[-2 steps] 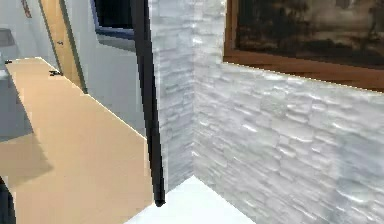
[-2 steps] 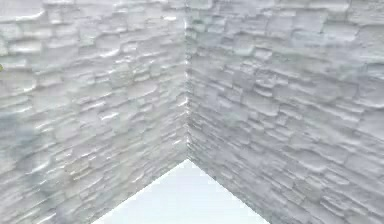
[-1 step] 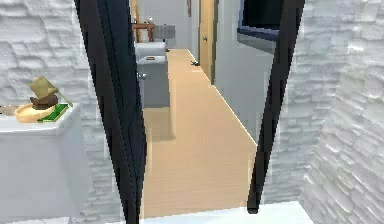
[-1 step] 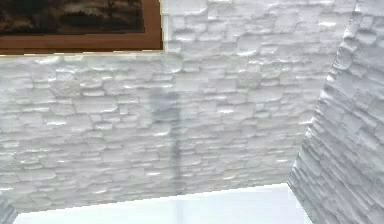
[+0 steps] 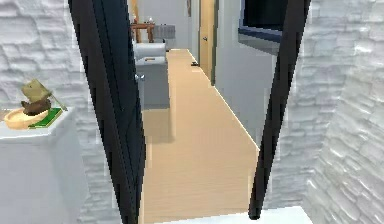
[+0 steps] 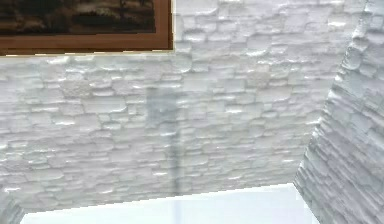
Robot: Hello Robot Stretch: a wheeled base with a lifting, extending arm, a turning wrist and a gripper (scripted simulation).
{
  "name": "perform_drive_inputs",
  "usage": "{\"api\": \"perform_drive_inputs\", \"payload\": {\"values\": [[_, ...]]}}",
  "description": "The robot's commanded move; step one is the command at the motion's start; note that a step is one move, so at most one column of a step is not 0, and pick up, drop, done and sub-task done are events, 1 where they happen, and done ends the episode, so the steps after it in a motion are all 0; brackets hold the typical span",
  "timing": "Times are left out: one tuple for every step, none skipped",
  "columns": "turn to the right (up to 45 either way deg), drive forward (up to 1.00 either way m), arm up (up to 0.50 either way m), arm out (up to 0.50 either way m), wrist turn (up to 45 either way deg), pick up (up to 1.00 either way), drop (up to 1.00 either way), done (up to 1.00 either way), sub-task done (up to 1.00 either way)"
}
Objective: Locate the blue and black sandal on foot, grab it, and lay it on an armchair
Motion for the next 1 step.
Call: {"api": "perform_drive_inputs", "payload": {"values": [[0.0,1.0,0.0,0.0,0.0,0.0,0.0,0.0,0.0]]}}
